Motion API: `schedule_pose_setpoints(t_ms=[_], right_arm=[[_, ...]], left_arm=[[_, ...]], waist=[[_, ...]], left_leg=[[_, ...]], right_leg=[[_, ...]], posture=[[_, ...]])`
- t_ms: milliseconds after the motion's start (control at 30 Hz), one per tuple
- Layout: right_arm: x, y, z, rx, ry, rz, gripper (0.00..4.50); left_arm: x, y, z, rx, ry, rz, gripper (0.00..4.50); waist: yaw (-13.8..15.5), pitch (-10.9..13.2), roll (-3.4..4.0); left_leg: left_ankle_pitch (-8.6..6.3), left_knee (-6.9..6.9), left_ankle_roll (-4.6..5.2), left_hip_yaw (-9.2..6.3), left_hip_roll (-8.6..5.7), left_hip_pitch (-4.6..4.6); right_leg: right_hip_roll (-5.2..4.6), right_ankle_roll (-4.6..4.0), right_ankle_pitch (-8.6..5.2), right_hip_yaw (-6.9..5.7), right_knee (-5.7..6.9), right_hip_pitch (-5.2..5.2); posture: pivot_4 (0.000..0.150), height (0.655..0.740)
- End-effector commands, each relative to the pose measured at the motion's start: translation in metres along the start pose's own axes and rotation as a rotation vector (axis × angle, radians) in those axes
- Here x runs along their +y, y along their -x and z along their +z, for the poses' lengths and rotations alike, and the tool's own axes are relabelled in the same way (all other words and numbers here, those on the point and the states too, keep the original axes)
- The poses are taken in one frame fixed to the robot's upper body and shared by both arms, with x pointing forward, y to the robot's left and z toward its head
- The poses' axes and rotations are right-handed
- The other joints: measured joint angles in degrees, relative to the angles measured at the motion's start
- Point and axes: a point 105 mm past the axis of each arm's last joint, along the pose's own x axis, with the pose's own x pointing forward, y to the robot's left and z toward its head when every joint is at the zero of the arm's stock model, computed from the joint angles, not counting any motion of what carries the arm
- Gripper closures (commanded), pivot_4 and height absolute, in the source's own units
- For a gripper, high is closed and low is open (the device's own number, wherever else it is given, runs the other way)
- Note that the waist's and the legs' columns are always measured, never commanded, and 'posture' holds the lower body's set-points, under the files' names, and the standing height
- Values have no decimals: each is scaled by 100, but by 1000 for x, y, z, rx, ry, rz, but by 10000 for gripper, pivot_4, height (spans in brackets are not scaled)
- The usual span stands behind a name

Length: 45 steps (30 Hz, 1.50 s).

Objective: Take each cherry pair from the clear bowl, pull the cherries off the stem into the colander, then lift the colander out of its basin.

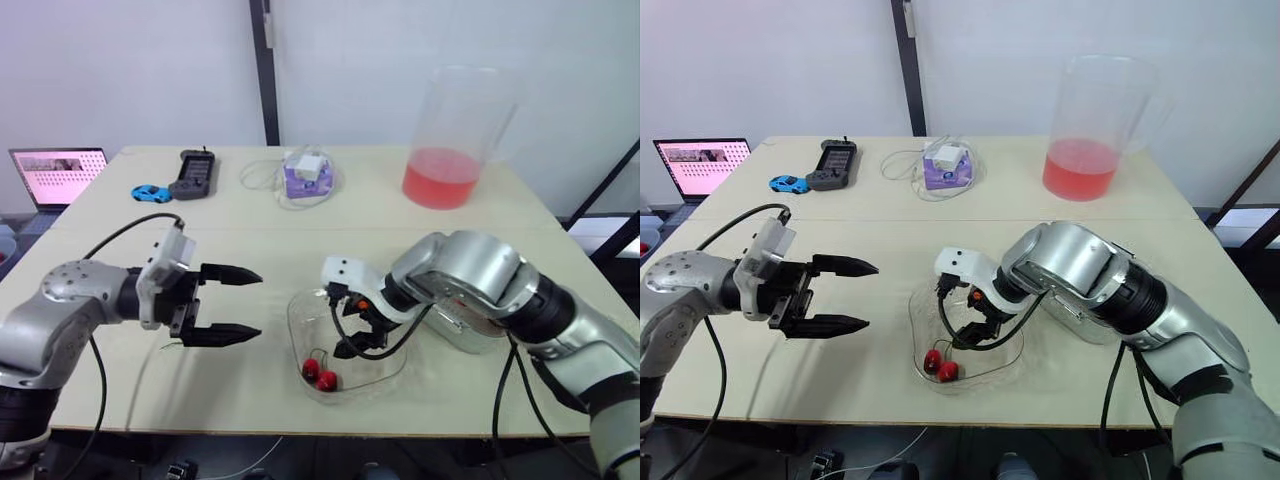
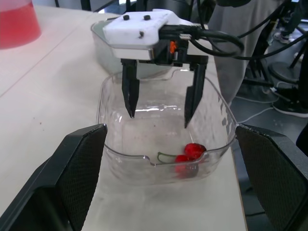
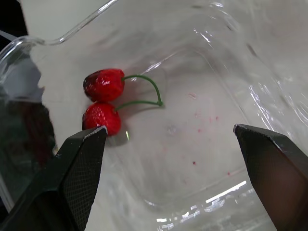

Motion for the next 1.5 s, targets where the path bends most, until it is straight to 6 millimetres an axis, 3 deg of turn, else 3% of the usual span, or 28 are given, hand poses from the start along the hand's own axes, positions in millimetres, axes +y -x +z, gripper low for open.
schedule_pose_setpoints(t_ms=[33, 400, 833, 1100, 1467, 1500], right_arm=[[12, -8, 1, 21, 40, 20, 0], [11, -28, -5, 57, 71, -31, 0], [-10, -20, 4, 32, 127, -164, 0], [9, -11, 13, 0, 143, -90, 0], [8, -31, 1, 30, 70, -61, 0], [8, -32, 0, 33, 67, -61, 2666]], left_arm=[[0, 7, 8, 5, -36, 23, 300], [4, 9, 13, -3, -34, 48, 300], [3, 6, 14, -10, -30, 46, 300], [4, 5, 15, -15, -28, 39, 300], [3, 5, 14, -6, -18, 37, 300], [2, 5, 14, -5, -17, 37, 82]], waist=[[-2, 0, 0], [-13, 0, 0], [-14, 0, 0], [-13, 0, 0], [-14, 0, 0], [-13, 0, 0]], left_leg=[[0, 0, 0, -1, 0, 0], [0, 0, 0, -2, 0, 0], [0, 1, 0, -3, 0, 1], [0, 0, 0, -3, 0, 1], [0, 0, 0, -3, -1, 1], [0, 0, 0, -3, 0, 1]], right_leg=[[0, 0, 0, -1, 1, 0], [0, 0, 0, -2, 1, 1], [0, 0, 0, -2, 1, 1], [0, 0, 0, -2, 1, 1], [0, 0, 0, -2, 1, 1], [0, 0, 0, -2, 1, 1]], posture=[[1500, 7332], [1500, 7332], [1500, 7332], [1500, 7332], [1500, 7332], [1500, 7332]])
